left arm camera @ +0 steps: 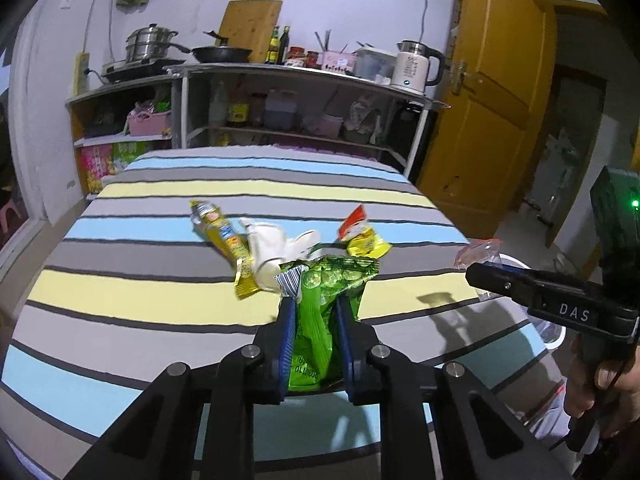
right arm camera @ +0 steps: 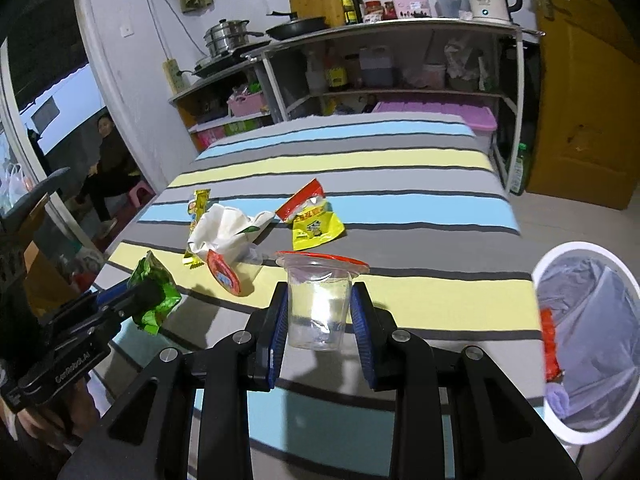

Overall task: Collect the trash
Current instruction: 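Lift the green bag with the left gripper while the right gripper lifts the cup toward the bin, then lower the green bag and clear cup into the bin and open both grippers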

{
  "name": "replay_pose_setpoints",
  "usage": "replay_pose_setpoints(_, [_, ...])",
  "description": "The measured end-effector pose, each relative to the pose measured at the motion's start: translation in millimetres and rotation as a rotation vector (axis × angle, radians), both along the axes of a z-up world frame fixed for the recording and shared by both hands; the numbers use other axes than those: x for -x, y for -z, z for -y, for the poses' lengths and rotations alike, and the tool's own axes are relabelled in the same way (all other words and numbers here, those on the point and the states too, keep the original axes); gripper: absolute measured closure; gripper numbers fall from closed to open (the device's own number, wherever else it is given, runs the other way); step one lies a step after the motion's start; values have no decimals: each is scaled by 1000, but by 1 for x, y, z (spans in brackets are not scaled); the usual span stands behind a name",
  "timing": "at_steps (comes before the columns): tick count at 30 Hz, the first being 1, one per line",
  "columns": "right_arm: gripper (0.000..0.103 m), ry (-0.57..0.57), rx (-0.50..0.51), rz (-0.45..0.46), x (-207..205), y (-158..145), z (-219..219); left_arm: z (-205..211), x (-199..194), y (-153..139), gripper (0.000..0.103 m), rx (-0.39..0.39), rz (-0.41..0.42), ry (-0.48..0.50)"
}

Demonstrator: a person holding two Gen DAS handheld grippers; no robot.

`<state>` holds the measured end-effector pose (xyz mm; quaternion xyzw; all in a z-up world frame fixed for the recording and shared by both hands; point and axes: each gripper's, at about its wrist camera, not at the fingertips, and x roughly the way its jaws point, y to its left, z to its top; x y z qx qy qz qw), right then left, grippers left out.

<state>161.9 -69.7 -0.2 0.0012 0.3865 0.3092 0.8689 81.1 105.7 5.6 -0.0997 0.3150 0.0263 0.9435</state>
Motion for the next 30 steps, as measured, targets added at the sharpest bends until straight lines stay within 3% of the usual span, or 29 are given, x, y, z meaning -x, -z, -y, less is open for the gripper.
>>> replay_pose_setpoints(30, [71,158,-40,62,12,-24,104,111,-37,-33,85,-12,50,229])
